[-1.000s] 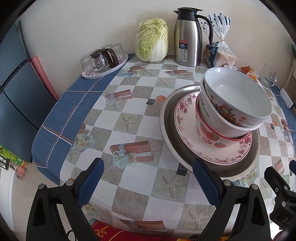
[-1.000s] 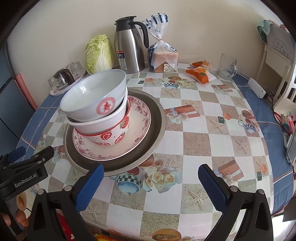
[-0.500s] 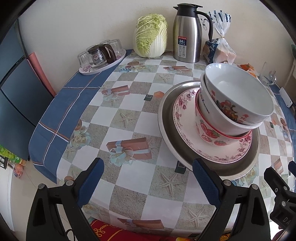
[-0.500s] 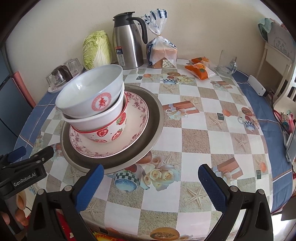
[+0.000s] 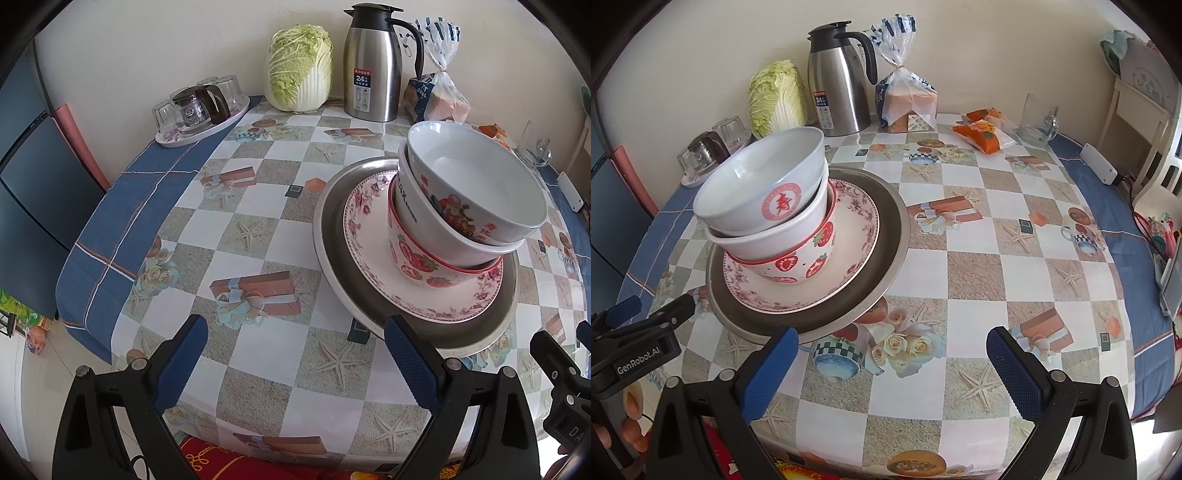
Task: Organize plates and bowls
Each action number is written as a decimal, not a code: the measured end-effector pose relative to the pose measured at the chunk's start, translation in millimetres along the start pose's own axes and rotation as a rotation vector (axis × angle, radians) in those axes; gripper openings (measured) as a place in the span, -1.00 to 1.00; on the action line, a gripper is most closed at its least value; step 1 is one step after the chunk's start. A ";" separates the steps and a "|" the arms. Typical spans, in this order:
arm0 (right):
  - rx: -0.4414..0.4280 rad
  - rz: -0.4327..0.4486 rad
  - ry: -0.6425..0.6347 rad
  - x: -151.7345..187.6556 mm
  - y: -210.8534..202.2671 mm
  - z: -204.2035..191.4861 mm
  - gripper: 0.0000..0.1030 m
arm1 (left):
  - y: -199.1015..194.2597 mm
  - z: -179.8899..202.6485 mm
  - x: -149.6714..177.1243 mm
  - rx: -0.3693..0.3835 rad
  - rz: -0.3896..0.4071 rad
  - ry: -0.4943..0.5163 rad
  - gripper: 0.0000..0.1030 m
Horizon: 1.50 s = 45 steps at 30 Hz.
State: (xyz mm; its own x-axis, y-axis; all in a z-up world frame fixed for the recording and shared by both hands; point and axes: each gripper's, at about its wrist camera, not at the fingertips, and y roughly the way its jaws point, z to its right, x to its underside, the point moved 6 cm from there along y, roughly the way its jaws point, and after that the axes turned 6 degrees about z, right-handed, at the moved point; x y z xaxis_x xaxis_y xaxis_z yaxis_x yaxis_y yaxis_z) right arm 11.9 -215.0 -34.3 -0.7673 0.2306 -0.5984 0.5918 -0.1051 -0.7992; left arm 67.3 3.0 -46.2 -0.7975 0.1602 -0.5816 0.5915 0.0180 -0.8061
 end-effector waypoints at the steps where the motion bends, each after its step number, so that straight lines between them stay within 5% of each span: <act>1: 0.000 0.000 0.000 0.1 0.0 0.0 1.00 | 0.0 -0.1 -0.2 -0.001 0.001 0.000 0.88; 45: 0.002 -0.012 -0.004 3.0 2.4 0.2 1.00 | 5.7 1.5 4.9 0.010 -0.021 0.003 0.88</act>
State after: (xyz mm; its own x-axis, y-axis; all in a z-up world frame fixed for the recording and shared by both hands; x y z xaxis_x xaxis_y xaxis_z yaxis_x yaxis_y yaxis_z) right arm 11.0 -214.7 -38.0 -0.7752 0.2283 -0.5890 0.5820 -0.1045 -0.8065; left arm 66.5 2.4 -53.8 -0.8092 0.1631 -0.5645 0.5736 0.0111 -0.8190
